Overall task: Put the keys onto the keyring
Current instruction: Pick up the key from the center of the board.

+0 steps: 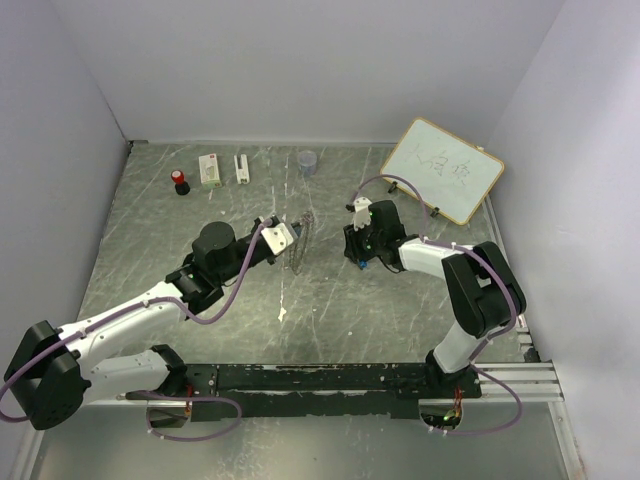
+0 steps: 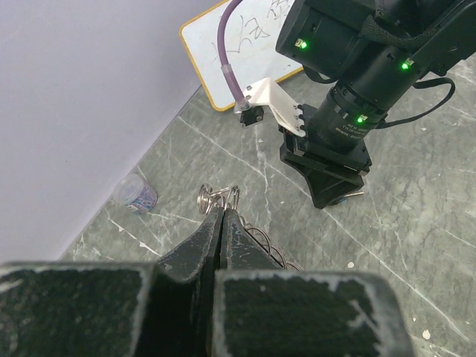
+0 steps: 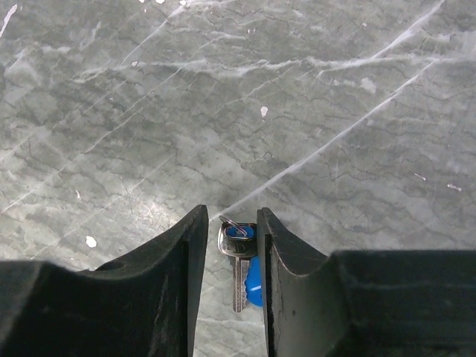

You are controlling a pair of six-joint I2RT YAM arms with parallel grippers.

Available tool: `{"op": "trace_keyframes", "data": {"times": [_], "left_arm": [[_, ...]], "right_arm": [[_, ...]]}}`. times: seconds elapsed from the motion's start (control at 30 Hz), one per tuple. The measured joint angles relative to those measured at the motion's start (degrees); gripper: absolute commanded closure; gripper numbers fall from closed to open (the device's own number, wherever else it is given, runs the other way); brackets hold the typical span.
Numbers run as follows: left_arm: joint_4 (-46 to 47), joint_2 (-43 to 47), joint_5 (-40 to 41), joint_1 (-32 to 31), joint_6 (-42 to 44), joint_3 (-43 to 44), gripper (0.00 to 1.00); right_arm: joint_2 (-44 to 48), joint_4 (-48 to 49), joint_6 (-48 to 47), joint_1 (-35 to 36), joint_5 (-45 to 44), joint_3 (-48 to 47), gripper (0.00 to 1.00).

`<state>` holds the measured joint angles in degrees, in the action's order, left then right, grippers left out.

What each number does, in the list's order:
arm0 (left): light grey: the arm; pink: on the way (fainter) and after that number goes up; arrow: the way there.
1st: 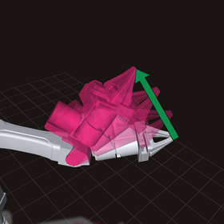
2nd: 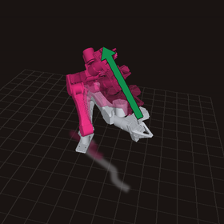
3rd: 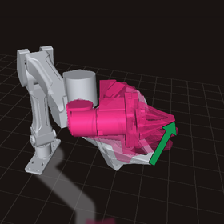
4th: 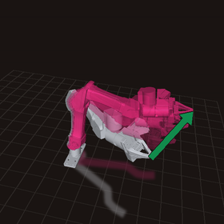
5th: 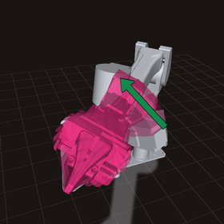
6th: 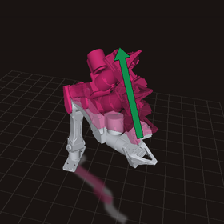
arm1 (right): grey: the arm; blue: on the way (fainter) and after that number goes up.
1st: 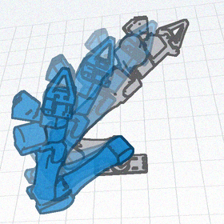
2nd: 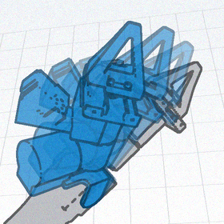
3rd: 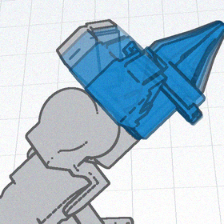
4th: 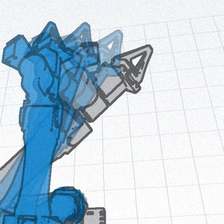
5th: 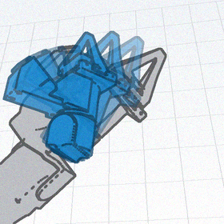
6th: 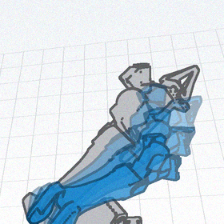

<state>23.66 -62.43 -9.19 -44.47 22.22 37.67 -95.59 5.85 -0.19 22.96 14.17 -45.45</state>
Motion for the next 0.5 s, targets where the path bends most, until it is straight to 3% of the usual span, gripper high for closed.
{"op": "trace_keyframes", "data": {"times": [0.23,0.5], "left_arm": [[-0.02,0.02,0.02,0.00,0.02,-0.02,0.93],[-0.13,0.13,0.02,0.00,0.02,-0.02,0.93]], "right_arm": [[-0.33,-0.61,-0.11,0.00,0.55,-0.46,0.69],[-0.33,-1.03,-0.11,0.00,0.85,-0.46,0.79]]}}
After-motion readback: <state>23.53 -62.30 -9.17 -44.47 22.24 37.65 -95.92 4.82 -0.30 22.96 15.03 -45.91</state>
